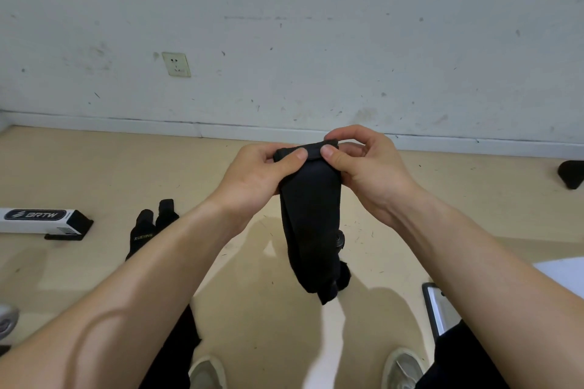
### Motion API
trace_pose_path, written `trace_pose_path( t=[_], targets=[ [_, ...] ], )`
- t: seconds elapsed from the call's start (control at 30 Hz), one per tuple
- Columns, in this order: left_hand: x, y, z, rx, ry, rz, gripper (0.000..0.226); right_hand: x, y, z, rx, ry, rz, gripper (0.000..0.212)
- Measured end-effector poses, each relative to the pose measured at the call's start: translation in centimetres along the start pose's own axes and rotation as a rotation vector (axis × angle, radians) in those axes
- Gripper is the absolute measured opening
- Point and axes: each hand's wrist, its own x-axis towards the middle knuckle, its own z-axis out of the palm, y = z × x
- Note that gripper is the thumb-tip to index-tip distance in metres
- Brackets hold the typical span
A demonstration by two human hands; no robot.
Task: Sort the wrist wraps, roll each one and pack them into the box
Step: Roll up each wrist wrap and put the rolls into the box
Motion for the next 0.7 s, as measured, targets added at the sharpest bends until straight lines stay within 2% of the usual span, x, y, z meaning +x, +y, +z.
trace_pose_path(
  t=[0.1,0.17,0.27,0.5,0.7],
  targets=[
    [0.2,-0.3,-0.1,0.002,0.069,0.016,0.02,0.0,-0.1,-0.1,0.027,-0.02,0.044,0.02],
    [0.3,-0.4,-0.2,-0.006,0.109,0.017,0.02,0.0,-0.3,-0.3,-0.081,-0.067,0.054,0.023],
    [0.3,-0.4,-0.2,-0.014,0.133,0.028,0.019,-0.1,-0.4,-0.2,-0.216,-0.144,0.022,0.011],
    [0.2,-0.2,-0.2,-0.044,0.125,0.063,0.021,0.1,0.2,0.2,-0.114,-0.158,-0.019,0.007],
    [0.1,-0.4,-0.5,-0.073,0.079,-0.013,0.023,0.2,0.6,0.0,-0.06,-0.166,-0.024,0.01]
  ],
)
